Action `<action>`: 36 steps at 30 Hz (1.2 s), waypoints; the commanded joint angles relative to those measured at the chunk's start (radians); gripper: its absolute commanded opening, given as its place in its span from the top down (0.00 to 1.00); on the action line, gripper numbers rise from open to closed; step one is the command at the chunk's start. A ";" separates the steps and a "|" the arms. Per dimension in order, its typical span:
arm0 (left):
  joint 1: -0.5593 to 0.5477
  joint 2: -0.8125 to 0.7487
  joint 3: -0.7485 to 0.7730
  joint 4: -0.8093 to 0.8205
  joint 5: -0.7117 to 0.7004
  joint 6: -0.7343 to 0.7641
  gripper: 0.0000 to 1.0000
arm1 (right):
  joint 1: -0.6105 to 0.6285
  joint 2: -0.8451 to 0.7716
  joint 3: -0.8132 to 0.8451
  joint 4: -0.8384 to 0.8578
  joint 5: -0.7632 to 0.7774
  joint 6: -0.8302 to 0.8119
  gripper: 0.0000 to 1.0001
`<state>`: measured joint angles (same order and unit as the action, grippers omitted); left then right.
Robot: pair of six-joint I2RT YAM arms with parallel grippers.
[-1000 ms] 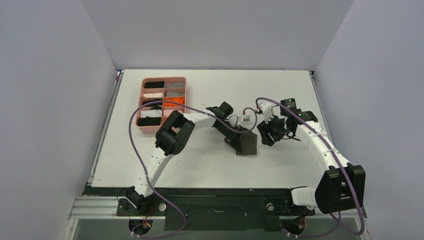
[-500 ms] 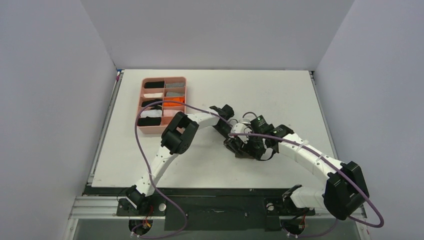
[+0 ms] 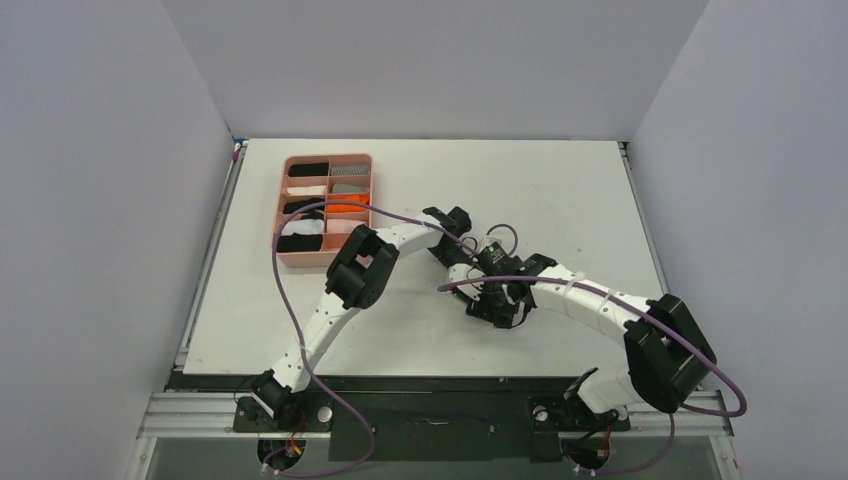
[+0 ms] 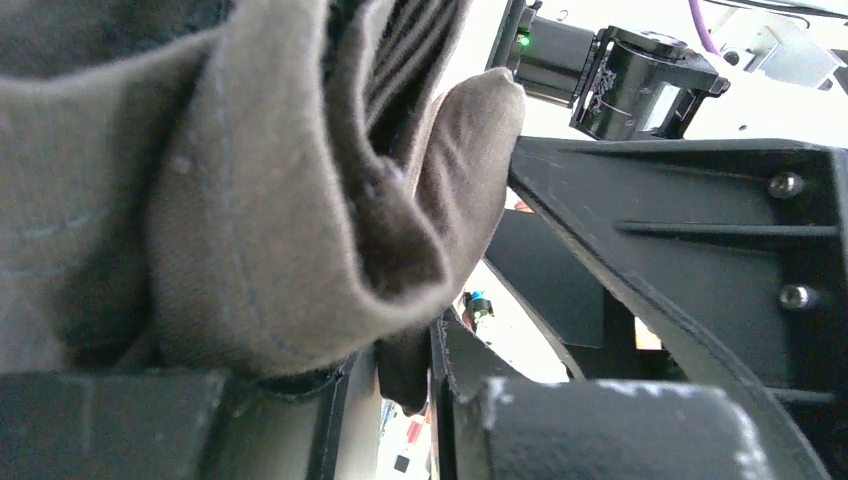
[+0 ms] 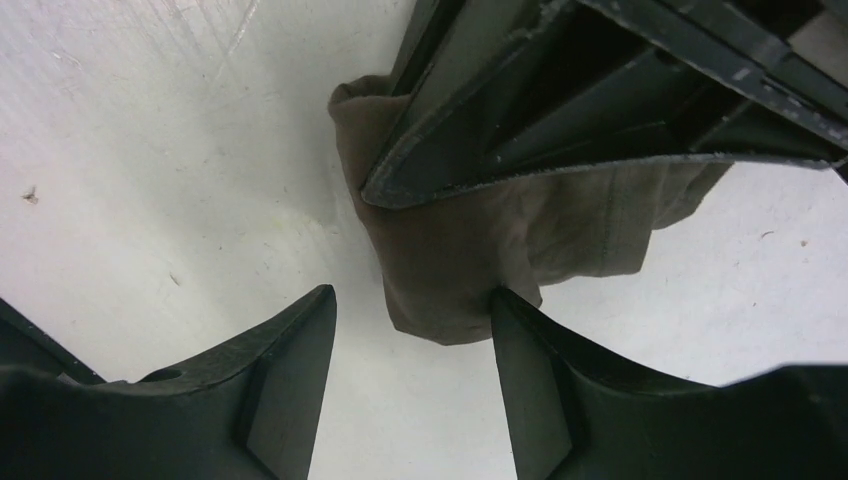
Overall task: Roll the underwear
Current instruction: Roll the underwear to the center of the board.
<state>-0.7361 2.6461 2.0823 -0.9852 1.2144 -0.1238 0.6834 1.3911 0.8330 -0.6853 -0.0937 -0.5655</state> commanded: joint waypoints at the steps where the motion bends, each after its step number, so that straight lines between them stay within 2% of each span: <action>1: 0.004 0.077 0.008 -0.020 -0.185 0.009 1.00 | 0.010 0.039 -0.002 0.046 0.049 -0.040 0.46; 13: -0.003 0.079 0.023 -0.042 -0.170 0.027 1.00 | 0.012 0.135 -0.019 0.081 0.074 -0.087 0.48; 20: -0.002 0.080 0.029 -0.049 -0.156 0.039 1.00 | 0.013 0.198 -0.027 0.088 0.069 -0.105 0.54; 26: -0.002 0.083 0.030 -0.056 -0.149 0.054 0.98 | 0.011 0.235 -0.014 0.074 0.045 -0.103 0.72; 30: 0.002 0.074 0.027 -0.064 -0.148 0.069 0.91 | 0.000 0.236 0.002 0.028 -0.002 -0.097 0.93; 31: 0.004 0.068 0.026 -0.065 -0.148 0.072 0.86 | -0.005 0.230 0.005 0.020 -0.015 -0.093 0.99; 36: 0.018 0.042 0.031 -0.065 -0.158 0.085 0.68 | -0.018 0.202 0.029 -0.050 -0.089 -0.079 1.00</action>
<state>-0.7330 2.6610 2.1178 -1.0325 1.2106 -0.0925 0.6792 1.5627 0.8780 -0.6437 -0.0181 -0.6727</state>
